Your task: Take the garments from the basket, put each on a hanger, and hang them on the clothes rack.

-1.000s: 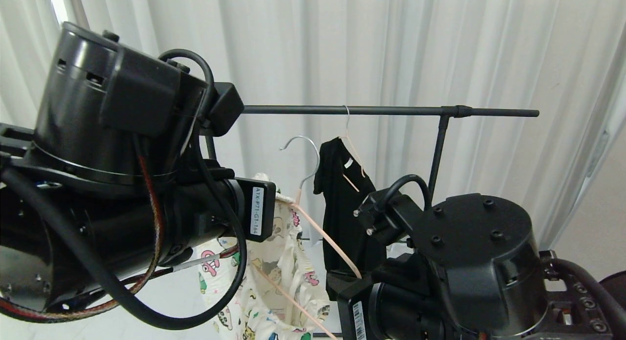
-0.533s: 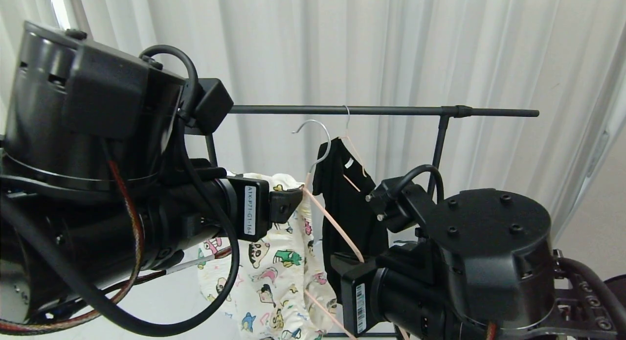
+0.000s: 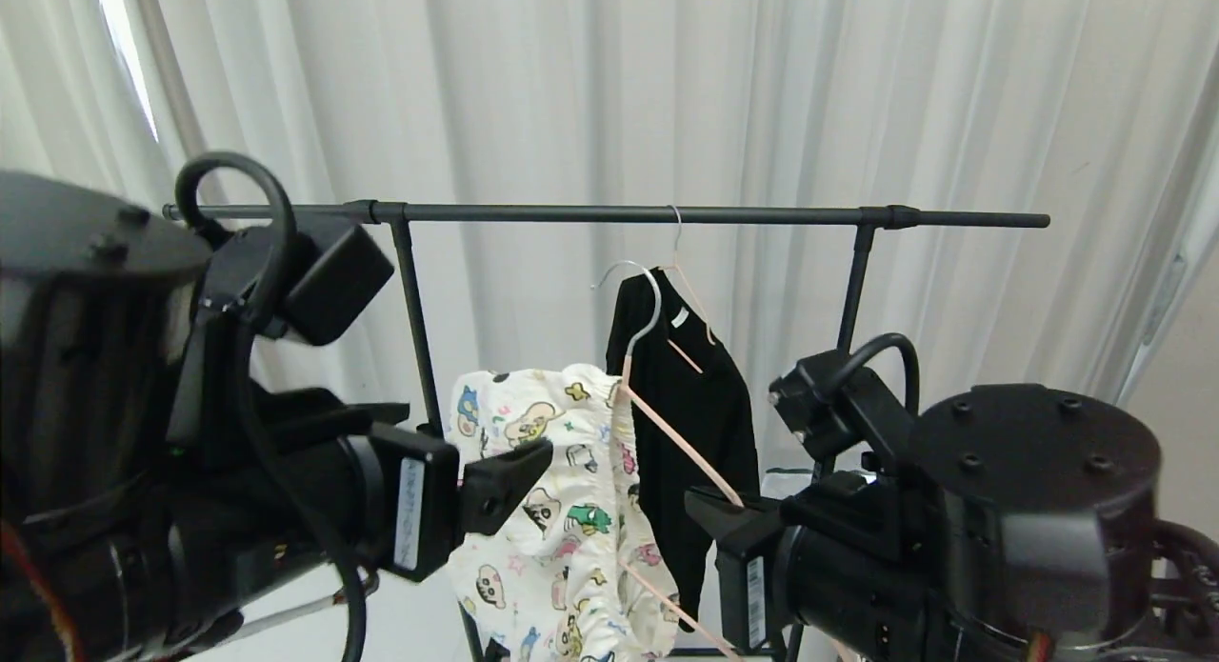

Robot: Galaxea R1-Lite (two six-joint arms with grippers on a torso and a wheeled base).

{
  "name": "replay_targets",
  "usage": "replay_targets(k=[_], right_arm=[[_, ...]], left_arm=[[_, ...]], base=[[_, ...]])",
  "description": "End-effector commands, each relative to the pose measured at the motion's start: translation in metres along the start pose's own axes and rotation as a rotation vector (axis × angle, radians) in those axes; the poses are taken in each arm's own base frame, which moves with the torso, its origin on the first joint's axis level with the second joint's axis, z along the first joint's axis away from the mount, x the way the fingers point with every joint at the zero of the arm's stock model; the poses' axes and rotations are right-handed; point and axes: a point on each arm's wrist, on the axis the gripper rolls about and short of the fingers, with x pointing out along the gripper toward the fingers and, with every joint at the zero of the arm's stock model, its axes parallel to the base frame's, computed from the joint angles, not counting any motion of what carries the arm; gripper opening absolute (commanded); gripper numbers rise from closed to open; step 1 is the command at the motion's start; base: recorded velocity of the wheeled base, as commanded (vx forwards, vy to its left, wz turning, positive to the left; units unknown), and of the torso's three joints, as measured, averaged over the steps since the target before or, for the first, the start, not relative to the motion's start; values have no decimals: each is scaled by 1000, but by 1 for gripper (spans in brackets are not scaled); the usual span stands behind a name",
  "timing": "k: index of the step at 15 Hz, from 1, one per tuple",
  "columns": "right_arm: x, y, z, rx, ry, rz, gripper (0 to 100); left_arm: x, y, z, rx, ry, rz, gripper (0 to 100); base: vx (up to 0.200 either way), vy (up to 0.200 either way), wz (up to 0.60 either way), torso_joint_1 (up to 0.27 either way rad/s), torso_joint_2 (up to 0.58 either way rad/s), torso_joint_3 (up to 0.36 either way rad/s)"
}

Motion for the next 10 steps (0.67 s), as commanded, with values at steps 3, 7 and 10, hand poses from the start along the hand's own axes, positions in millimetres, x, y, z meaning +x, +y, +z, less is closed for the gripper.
replay_targets(k=[3, 7, 10], right_arm=[[-54, -34, -30, -83, -8, 19, 0], [-73, -42, -37, -115, -27, 96, 0], [-92, -50, -45, -243, -20, 200, 0]], left_arm=[[-55, 33, -50, 69, -23, -278, 100], [-65, 41, -71, 233, -36, -410, 100], [-60, 39, -78, 343, -18, -442, 100]], base=[[0, 0, 0, 0, 0, 0], [0, 0, 0, 0, 0, 0], [0, 0, 0, 0, 0, 0]])
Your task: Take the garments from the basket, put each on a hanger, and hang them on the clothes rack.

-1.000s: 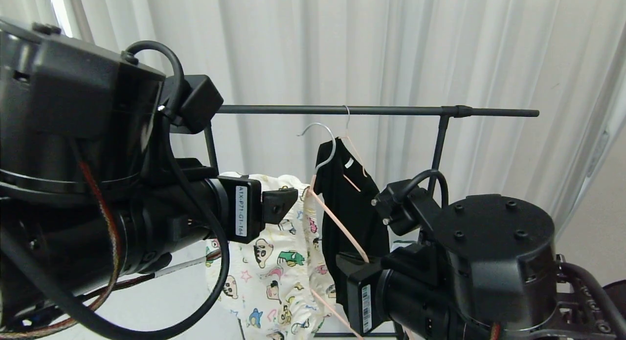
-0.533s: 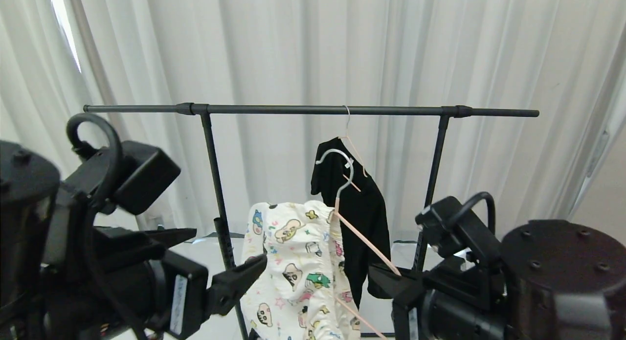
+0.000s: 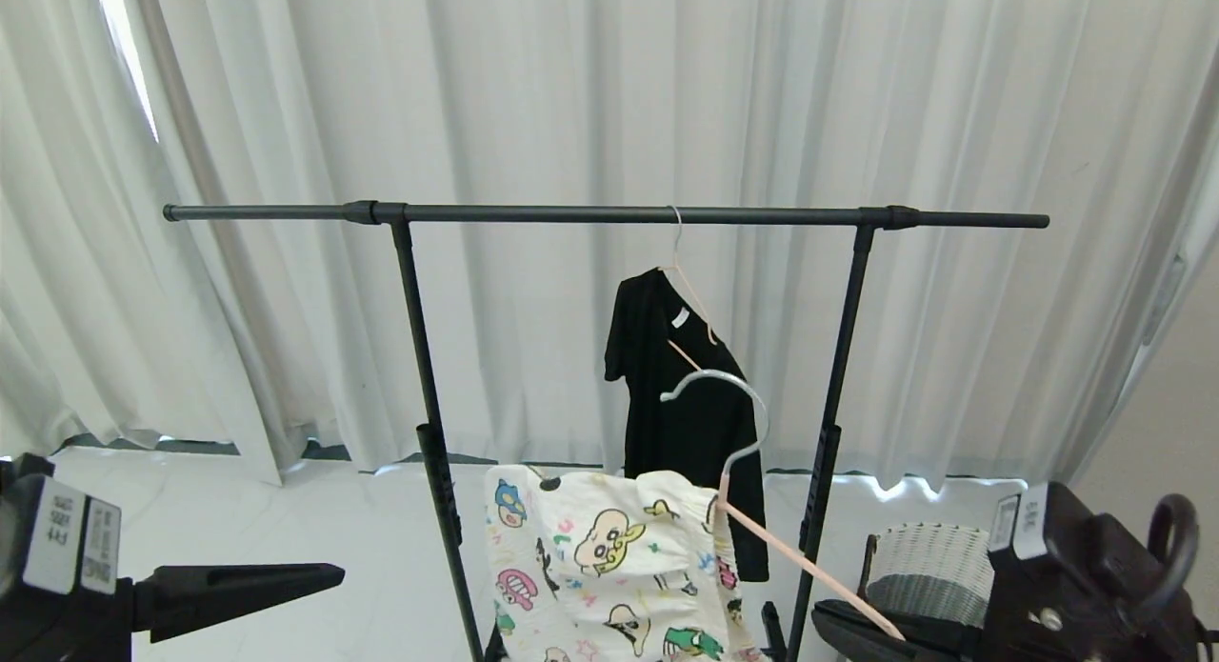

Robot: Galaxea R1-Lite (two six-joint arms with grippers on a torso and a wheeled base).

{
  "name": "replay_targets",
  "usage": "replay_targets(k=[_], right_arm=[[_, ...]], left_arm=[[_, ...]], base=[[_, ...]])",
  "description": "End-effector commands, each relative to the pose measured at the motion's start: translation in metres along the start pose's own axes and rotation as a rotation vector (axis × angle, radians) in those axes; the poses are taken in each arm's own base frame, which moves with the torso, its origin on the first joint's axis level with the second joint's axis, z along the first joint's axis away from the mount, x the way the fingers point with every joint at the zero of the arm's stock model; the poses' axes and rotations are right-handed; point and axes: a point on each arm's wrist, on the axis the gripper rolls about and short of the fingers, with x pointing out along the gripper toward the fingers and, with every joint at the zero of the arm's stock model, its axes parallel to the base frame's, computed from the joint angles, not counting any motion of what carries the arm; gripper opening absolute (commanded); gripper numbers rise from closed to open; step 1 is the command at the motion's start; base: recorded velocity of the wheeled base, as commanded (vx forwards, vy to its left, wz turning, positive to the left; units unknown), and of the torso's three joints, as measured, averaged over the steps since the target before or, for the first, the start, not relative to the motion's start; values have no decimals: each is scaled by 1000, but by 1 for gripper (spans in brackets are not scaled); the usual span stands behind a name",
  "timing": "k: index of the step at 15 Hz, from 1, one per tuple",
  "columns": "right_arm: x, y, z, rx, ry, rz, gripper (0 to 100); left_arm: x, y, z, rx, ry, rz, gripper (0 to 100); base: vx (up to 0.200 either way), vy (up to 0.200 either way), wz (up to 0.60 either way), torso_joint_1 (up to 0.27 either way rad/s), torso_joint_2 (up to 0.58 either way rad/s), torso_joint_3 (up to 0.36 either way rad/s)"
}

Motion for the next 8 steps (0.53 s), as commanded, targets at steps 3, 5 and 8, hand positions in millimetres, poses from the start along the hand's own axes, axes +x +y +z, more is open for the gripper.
replay_targets(k=[3, 5, 8], right_arm=[[-27, -3, -14, -103, -14, 96, 0], [-32, -3, -18, -213, -17, 175, 0], [-33, 0, -20, -255, -16, 222, 0]], left_arm=[[-2, -3, -3, 51, -15, -124, 100], [0, -4, -3, 85, -17, -173, 100], [12, -7, 2, 115, -28, -306, 100]], base=[[0, 0, 0, 0, 0, 0], [0, 0, 0, 0, 0, 0], [0, 0, 0, 0, 0, 0]])
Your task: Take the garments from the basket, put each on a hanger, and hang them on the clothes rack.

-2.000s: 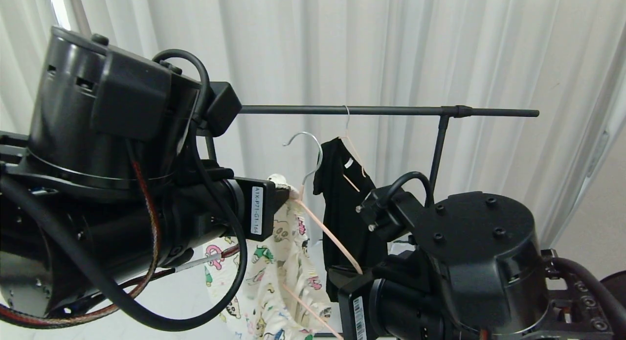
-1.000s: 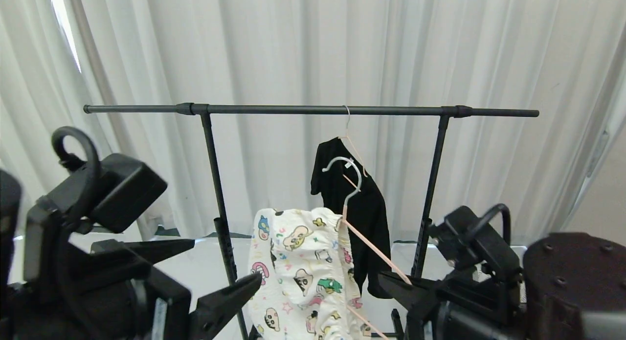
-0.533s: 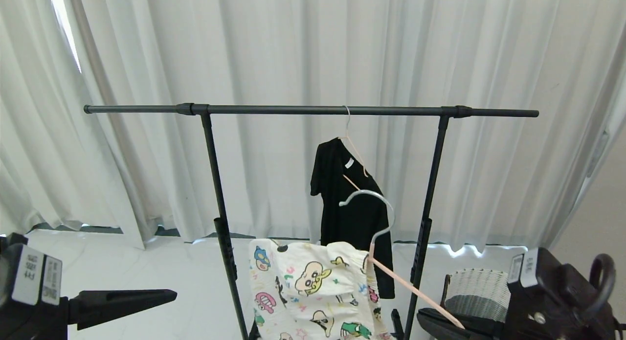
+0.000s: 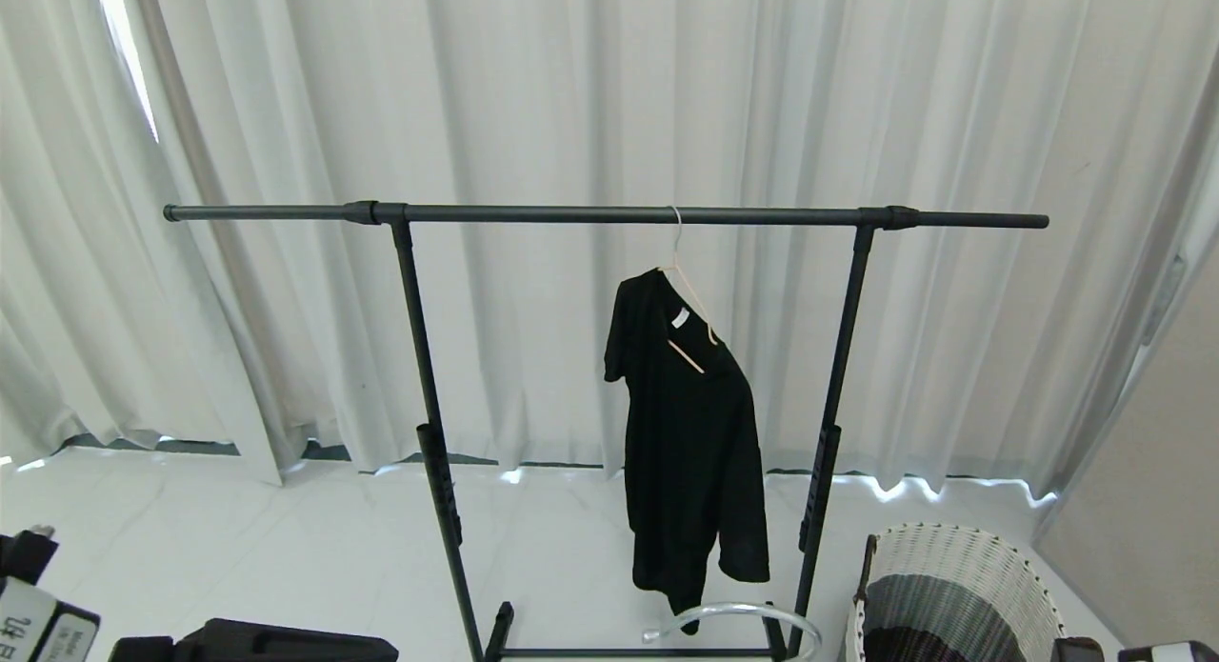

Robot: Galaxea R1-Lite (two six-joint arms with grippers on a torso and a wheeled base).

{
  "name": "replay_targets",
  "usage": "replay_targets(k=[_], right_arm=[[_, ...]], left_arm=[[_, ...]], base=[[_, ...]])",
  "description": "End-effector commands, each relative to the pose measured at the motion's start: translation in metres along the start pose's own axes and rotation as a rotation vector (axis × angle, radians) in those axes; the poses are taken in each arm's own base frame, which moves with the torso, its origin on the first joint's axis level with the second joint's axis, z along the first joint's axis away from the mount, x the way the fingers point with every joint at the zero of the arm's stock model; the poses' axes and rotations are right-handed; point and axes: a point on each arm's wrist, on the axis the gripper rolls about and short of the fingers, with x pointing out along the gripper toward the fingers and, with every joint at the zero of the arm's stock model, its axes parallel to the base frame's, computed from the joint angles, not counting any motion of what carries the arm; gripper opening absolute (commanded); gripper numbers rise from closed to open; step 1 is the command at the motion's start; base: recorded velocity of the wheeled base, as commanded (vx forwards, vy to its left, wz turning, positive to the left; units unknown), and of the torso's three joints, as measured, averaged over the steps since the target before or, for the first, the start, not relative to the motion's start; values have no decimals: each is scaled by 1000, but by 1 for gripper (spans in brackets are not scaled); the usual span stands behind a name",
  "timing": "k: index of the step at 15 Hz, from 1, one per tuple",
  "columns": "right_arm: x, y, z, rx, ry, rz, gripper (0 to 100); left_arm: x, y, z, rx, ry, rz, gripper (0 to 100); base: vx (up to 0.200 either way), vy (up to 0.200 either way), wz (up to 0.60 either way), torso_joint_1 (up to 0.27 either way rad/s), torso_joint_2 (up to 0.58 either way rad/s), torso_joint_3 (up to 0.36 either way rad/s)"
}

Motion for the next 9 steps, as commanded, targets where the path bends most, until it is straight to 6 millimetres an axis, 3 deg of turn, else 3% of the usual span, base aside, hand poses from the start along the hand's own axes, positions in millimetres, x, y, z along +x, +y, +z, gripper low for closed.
replay_targets(k=[1, 5, 9], right_arm=[[-2, 2, 1, -5, -9, 17, 0], [-2, 8, 0, -24, -9, 53, 0], [-2, 8, 2, -36, -17, 51, 0]], left_arm=[[19, 5, 2, 37, 44, -40, 100], [70, 19, 6, 80, 117, -93, 100], [89, 20, 5, 78, 148, -144, 100]], base=[[0, 0, 0, 0, 0, 0], [0, 0, 0, 0, 0, 0], [0, 0, 0, 0, 0, 0]])
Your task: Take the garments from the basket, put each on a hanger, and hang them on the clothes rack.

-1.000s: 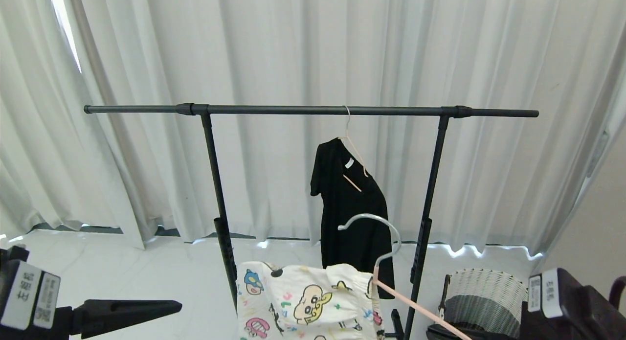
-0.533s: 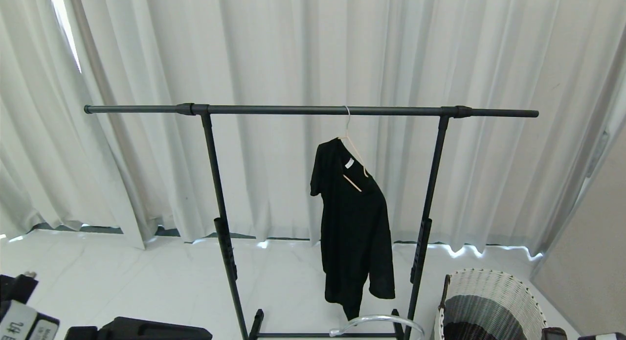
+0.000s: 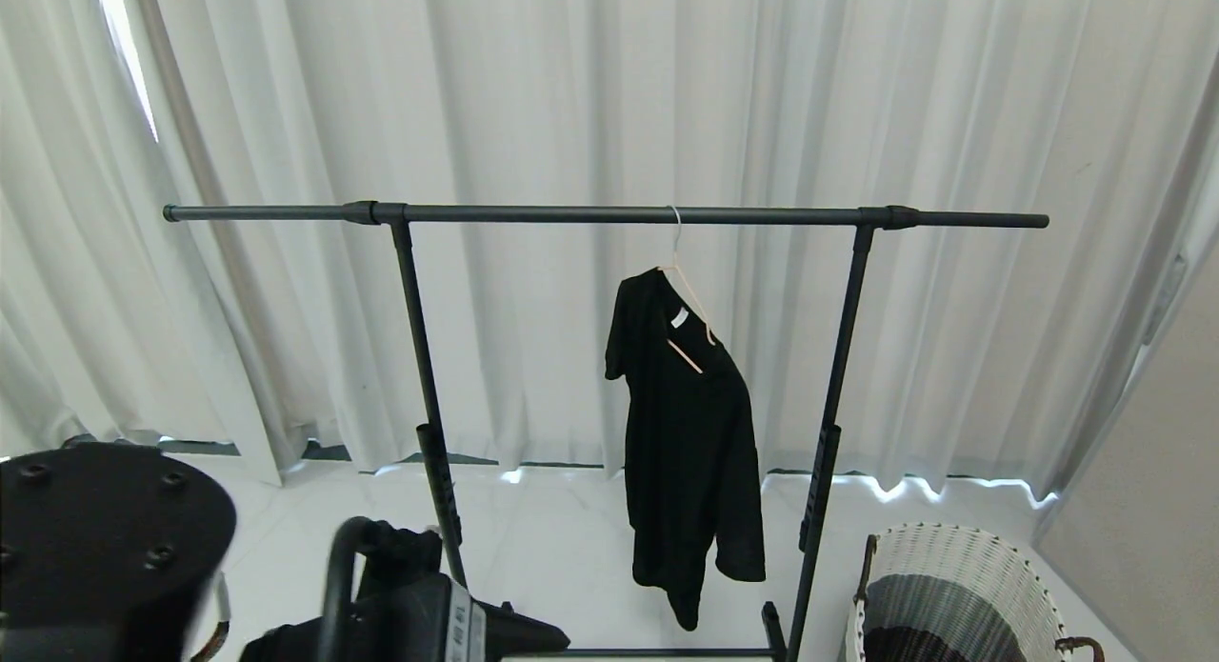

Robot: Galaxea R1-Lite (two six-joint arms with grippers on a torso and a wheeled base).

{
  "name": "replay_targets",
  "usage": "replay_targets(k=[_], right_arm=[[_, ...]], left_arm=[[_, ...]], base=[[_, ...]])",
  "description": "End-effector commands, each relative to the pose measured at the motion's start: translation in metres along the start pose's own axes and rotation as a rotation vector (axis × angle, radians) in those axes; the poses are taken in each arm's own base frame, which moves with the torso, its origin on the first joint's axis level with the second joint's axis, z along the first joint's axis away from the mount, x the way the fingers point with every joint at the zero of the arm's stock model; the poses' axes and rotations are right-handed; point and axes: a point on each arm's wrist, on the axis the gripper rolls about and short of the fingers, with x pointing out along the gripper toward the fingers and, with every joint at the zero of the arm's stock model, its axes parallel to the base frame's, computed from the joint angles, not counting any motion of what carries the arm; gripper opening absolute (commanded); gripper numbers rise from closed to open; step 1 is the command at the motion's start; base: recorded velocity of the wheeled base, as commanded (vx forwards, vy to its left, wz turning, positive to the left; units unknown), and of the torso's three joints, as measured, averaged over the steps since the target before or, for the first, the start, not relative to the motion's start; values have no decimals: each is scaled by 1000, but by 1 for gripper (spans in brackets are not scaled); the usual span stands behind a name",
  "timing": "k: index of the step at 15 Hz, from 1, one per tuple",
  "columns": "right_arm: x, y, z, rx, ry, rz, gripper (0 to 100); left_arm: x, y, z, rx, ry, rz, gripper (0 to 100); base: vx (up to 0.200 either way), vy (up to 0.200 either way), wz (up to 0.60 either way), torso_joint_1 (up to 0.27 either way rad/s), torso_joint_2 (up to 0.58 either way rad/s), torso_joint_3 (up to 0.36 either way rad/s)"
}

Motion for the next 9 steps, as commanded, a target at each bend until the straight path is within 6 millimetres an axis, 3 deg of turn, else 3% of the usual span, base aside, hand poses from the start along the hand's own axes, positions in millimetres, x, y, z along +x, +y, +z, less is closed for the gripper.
replay_targets(k=[1, 2, 3, 9], right_arm=[[0, 0, 1, -2, -5, 1, 0], [0, 0, 1, -2, -5, 1, 0], [-1, 0, 1, -4, -8, 0, 0], [-1, 2, 3, -7, -17, 10, 0]], left_arm=[[15, 2, -3, -15, 55, -30, 100], [18, 3, -5, -19, 68, -33, 100], [21, 4, -6, -22, 78, -32, 0], [35, 8, -11, -11, 61, 9, 0]], base=[[0, 0, 0, 0, 0, 0], [0, 0, 0, 0, 0, 0], [0, 0, 0, 0, 0, 0], [0, 0, 0, 0, 0, 0]])
